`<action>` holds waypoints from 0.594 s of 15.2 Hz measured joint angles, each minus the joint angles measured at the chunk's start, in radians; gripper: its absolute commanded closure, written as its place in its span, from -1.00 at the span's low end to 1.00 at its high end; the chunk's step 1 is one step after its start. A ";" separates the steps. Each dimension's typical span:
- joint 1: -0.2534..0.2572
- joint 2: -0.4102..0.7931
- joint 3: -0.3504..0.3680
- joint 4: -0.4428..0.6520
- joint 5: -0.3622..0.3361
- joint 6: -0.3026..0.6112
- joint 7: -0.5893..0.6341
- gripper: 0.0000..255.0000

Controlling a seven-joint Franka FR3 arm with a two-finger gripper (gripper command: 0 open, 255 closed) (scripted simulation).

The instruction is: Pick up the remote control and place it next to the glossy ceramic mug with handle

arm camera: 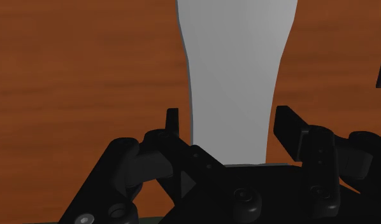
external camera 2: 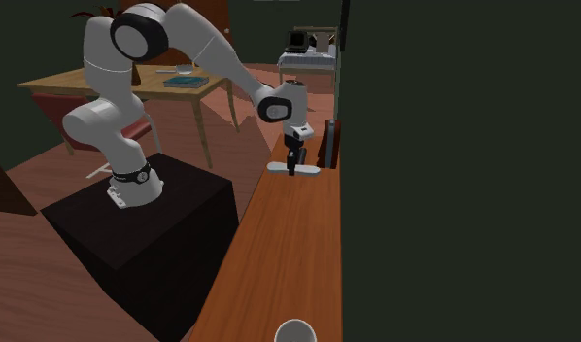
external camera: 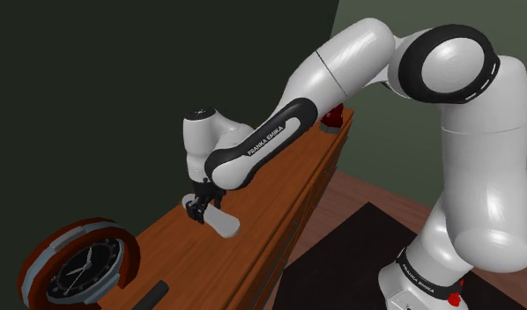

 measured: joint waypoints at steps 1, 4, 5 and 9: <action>-0.002 -0.008 0.002 0.002 0.004 -0.009 -0.004 1.00; -0.009 -0.037 0.012 0.001 0.019 -0.037 -0.013 1.00; -0.011 -0.046 0.015 0.003 0.024 -0.047 -0.016 1.00; -0.017 -0.076 0.024 0.015 0.040 -0.086 -0.027 1.00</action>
